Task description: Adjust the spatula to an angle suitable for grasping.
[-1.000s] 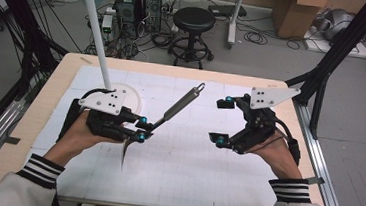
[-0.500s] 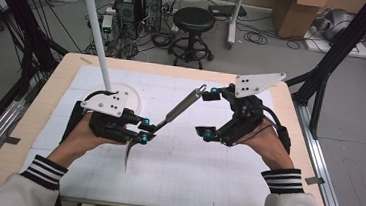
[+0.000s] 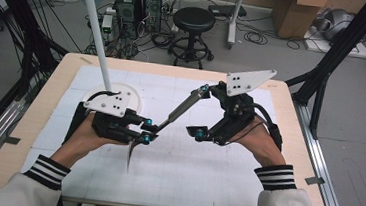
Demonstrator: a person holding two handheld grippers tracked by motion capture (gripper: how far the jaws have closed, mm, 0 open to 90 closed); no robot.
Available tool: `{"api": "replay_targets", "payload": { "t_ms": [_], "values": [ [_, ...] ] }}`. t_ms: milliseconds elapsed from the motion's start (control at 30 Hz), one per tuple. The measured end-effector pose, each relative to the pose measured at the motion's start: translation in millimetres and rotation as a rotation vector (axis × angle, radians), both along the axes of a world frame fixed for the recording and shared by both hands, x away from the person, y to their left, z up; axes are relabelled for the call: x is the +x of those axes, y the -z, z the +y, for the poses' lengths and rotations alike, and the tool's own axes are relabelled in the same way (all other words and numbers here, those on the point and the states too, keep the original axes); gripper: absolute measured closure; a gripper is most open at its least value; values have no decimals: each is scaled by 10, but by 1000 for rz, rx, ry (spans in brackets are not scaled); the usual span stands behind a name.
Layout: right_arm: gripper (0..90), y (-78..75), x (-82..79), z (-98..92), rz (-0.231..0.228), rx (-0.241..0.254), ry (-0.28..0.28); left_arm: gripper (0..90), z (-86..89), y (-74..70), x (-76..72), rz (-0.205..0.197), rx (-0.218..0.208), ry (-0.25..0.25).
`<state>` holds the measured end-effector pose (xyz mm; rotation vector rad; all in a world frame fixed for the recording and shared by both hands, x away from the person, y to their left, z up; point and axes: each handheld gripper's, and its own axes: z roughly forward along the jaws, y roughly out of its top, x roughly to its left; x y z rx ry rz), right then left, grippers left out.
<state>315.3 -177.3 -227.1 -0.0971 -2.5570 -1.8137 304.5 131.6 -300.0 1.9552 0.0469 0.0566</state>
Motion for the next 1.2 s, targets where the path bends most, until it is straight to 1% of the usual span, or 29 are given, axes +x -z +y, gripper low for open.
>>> {"api": "replay_targets", "payload": {
  "t_ms": [33,67,100,133,167,233,267,333,367,400,467,500,533,567,600,633,667,700,767,800,833,867,900,933,967,1033,1133,1167,1200],
  "values": [
    [7,-7,2,7,-13,12,-4,746,-2,0,2,0,-1,3],
    [40,-12,-5,9,-11,17,-12,746,-5,-1,2,0,-3,2],
    [51,-19,-8,9,-23,21,-12,746,-12,1,0,2,-12,-1],
    [51,-23,-7,18,-37,33,-10,746,-13,-3,7,-1,-11,3],
    [51,-31,-24,18,-21,27,-10,746,-14,-3,7,0,-11,2],
    [51,-39,-27,25,-23,32,-9,746,-18,-2,9,-2,-12,3],
    [51,-40,-22,32,-33,38,-11,746,-20,-2,10,-2,-12,6],
    [51,-43,-28,42,-25,27,-10,746,-20,-1,10,-3,-10,6],
    [52,-42,-28,50,-21,21,-18,746,-17,-2,13,-8,-4,8],
    [53,-44,-29,54,-20,22,-13,746,-17,-1,10,-5,-3,5],
    [56,-51,-19,59,-23,24,-20,746,-17,0,9,-4,-1,5],
    [61,-55,-21,59,-16,20,-16,746,-17,0,9,-3,-2,3],
    [61,-57,-15,67,-25,21,-21,746,-18,0,10,-3,-5,4],
    [61,-60,-18,73,-19,14,-23,746,-16,0,12,-3,-6,3],
    [64,-62,-9,83,-34,19,-24,746,-18,0,11,2,-12,3],
    [69,-69,-18,85,-20,11,-24,746,-19,0,11,5,-17,4],
    [70,-73,-19,95,-20,13,-32,746,-17,-2,12,3,-16,4],
    [79,-78,-20,98,-16,10,-29,746,-15,-4,12,2,-16,3],
    [134,-89,-21,108,-22,14,-29,746,-13,-5,9,1,-17,3],
    [139,-90,-16,116,-32,17,-41,746,-12,-6,7,2,-18,4],
    [140,-92,-10,120,-43,26,-34,746,-11,-6,5,2,-18,5],
    [140,-94,-16,120,-31,22,-33,746,-8,-5,1,0,-14,3],
    [140,-96,-13,117,-27,27,-37,746,-7,-6,0,0,-12,3],
    [140,-99,-10,111,-28,27,-30,746,-3,-8,-1,-1,-9,2],
    [140,-97,-15,109,-18,22,-32,746,0,-10,1,-2,-9,2],
    [140,-92,-6,116,-31,23,-36,746,1,-12,3,2,-21,-3],
    [142,-93,-16,122,-21,19,-34,746,-1,-16,5,1,-31,-4],
    [144,-90,-7,131,-33,27,-37,746,-3,-18,7,-1,-31,-1],
    [145,-89,-16,131,-21,18,-36,746,-4,-21,8,-3,-28,0]
  ]
}}
